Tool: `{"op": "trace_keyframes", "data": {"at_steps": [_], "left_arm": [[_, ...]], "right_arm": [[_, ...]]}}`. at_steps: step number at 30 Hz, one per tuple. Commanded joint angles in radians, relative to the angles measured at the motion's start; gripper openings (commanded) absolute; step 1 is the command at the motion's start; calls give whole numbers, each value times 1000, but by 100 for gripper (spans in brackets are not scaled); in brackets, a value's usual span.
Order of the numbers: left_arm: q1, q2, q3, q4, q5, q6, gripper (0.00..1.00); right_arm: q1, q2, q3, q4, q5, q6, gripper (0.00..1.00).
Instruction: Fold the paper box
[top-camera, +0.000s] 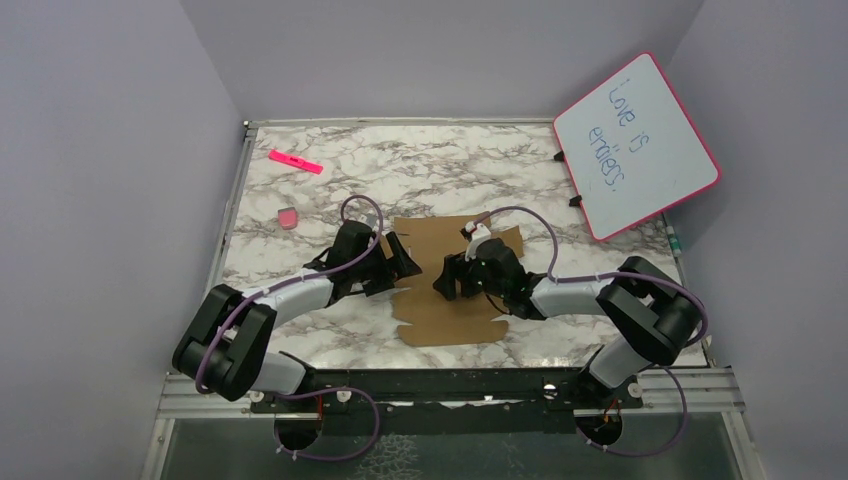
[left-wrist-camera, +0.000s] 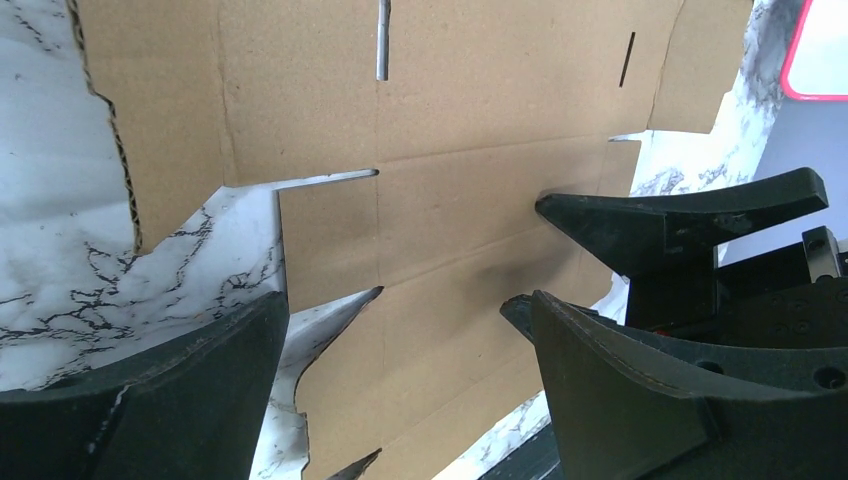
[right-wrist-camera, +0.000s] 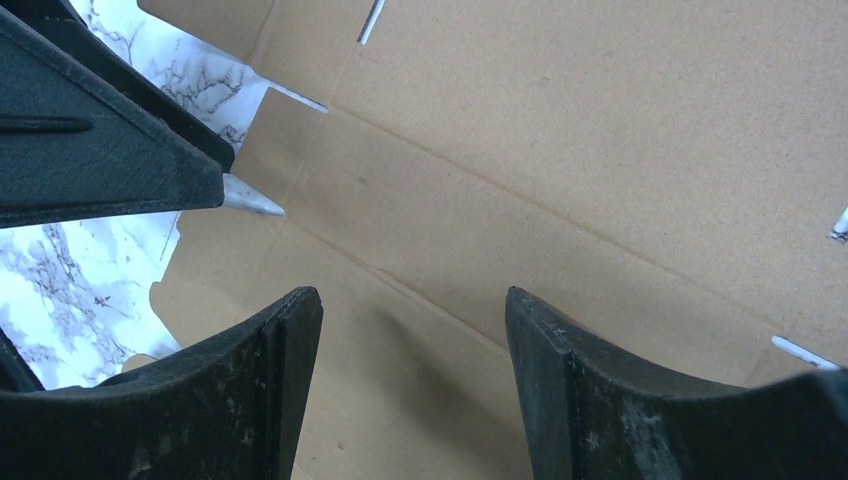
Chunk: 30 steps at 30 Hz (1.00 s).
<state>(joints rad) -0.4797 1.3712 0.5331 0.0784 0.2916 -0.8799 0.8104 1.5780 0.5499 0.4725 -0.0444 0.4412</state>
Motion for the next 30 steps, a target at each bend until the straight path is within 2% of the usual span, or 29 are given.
{"op": "trace_keyframes", "data": {"at_steps": [1, 12, 30], "left_arm": [[3, -6, -9, 26, 27, -19, 91], [0, -95, 19, 3, 11, -8, 89], [-77, -9, 101, 35, 20, 8, 84]], "right_arm": [[5, 32, -28, 32, -31, 24, 73], [6, 63, -29, 50, -34, 30, 73], [5, 90, -31, 71, -36, 46, 73]]}}
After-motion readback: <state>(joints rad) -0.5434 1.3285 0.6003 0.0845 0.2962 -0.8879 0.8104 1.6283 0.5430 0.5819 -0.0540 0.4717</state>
